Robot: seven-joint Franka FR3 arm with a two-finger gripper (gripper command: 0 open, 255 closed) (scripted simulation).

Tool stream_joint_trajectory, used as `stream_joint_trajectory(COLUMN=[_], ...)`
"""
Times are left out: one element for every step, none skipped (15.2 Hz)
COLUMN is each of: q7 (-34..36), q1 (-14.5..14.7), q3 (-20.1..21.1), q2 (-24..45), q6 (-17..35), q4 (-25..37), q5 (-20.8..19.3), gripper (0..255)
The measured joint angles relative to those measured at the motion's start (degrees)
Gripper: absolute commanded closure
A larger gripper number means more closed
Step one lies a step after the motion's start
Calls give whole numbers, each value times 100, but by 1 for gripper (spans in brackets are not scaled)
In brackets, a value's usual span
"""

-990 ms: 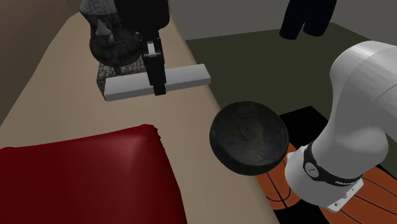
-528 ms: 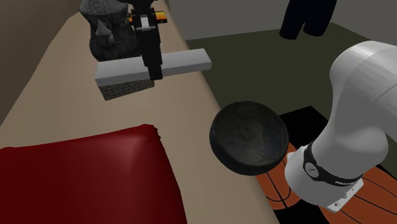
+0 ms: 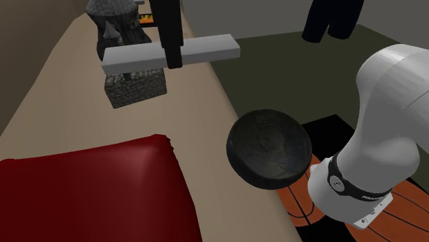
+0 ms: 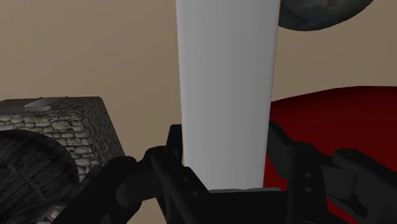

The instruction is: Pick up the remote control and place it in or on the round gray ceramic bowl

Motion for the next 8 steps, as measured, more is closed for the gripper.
stream_joint_trajectory(q7=[38,111,176,248,276,306,372,459], q1=[-17,-28,-40,-50,-68,-98,-102,-100], q3=[41,112,181,261,300,351,429,532], q2=[-184,-405,-628,-867,-1062,-1337,-1549,-1798], q6=[-55,-108,-186,-276,-348,-459,-540,-645], q4=[-129,-307,-457,-614,-738,-909,-1047,-1203], q5=[-20,-32,-38,-37,-42,-51,-29,9], gripper=[255,255,255,255,255,255,255,255])
